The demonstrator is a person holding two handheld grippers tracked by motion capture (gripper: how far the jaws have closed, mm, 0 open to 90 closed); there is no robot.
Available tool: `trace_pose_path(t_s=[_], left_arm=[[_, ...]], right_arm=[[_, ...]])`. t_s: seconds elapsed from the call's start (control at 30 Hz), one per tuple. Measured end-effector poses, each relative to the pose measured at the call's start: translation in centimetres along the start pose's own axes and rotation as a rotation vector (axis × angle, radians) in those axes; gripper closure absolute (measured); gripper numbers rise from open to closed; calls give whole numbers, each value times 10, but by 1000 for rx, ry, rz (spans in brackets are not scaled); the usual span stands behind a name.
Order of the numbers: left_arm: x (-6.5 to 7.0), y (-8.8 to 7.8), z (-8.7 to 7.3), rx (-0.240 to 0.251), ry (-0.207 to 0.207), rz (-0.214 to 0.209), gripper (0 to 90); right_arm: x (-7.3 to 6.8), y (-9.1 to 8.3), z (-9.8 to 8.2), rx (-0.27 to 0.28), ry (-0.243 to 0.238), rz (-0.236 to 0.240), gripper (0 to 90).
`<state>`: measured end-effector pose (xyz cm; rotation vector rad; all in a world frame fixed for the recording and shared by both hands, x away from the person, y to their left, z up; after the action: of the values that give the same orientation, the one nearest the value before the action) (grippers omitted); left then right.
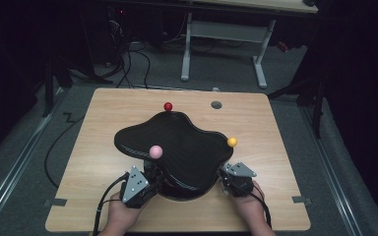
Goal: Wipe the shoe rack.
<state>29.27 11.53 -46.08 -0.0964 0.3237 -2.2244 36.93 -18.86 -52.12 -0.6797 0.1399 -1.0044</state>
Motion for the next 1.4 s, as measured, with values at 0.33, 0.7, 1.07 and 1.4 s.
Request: trace_pose_path(t_s=[0.33, 0.7, 1.07, 1.4], left_arm=[[7, 6, 1, 5, 8, -20, 744], [7, 7, 1, 7, 8, -21, 744], [7, 7, 1, 7, 10, -18, 744], [8, 7, 2, 0, 24, -11, 744]], right_arm=[[-30, -11, 3, 17, -26, 107, 780], [-94, -15, 13, 34, -94, 250, 778], [-151, -19, 27, 102, -167, 355, 778], [-135, -21, 23, 95, -202, 274, 780]])
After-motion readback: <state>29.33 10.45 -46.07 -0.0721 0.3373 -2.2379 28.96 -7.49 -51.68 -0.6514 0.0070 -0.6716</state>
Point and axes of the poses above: each handheld gripper's, and its own axes: y roughly forward along the jaws, z roughly out of its top, x roughly to its right, the point moved 2 cm from there along y, roughly forward along the jaws, and after that the axes turned 2 degrees about -y, right-handed, at the moved point
